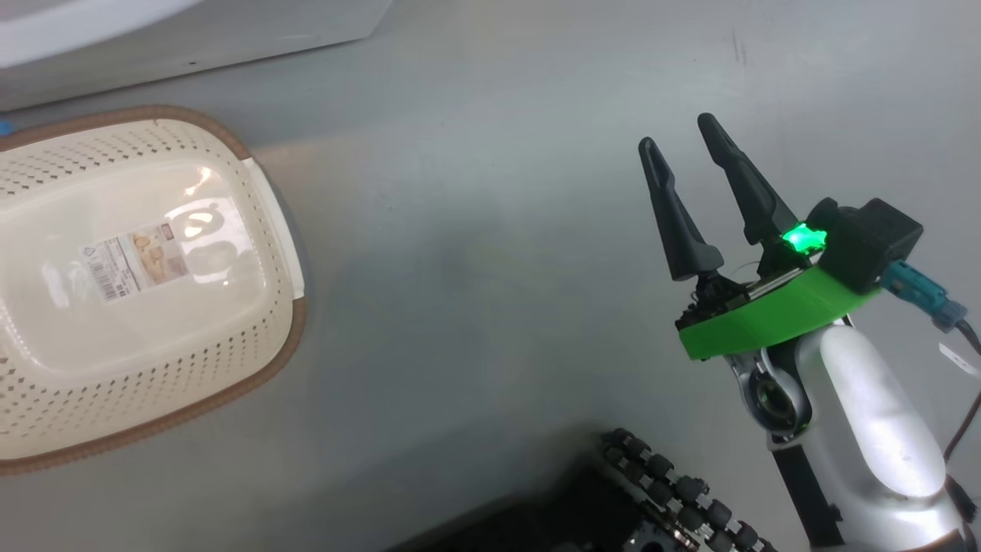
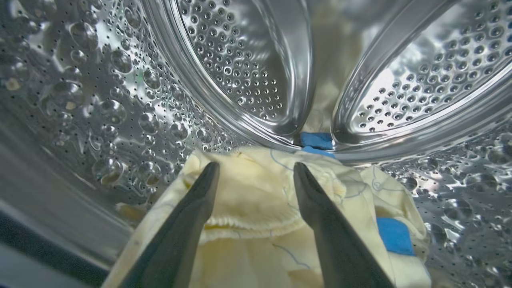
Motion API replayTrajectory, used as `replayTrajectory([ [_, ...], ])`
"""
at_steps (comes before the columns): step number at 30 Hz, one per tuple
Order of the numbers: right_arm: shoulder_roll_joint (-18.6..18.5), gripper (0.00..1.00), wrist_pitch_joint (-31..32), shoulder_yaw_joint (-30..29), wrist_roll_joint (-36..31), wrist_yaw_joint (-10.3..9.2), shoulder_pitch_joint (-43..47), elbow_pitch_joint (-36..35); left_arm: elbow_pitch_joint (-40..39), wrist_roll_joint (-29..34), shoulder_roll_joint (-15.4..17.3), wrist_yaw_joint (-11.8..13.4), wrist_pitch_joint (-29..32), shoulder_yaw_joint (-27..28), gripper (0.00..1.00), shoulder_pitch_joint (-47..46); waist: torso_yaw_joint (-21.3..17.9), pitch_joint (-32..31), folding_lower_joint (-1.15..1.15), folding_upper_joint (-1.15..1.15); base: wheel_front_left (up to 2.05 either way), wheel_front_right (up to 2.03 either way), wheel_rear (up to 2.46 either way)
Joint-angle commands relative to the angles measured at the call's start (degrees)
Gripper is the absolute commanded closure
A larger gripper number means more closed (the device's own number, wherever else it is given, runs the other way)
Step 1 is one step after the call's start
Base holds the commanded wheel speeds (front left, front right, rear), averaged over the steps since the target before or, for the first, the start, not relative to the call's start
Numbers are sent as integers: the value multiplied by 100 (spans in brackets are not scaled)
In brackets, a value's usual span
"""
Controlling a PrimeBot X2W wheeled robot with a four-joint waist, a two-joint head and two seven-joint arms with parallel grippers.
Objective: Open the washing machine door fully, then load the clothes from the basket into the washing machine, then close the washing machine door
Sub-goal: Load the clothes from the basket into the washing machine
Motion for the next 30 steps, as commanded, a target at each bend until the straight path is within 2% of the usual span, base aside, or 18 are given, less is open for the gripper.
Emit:
replayTrajectory([
  [1,-26,0,-53,30,-61,-16,128,-121,-229,-21,221,40,-37,97,0,38,51,-49,0,0,0,0,0],
  [10,-26,0,-53,-192,-264,-16,231,-82,-1085,-133,23,389,-467,155,0,1209,309,-413,0,0,0,0,0],
  [25,-26,0,-54,-537,-632,-16,553,-35,-3648,-78,-234,1341,-989,207,0,4002,732,-1164,0,0,0,0,0],
  [30,-26,0,-54,-601,-740,-16,622,-10,-4221,88,-319,1607,-1074,159,0,4648,848,-1363,0,0,0,0,0],
])
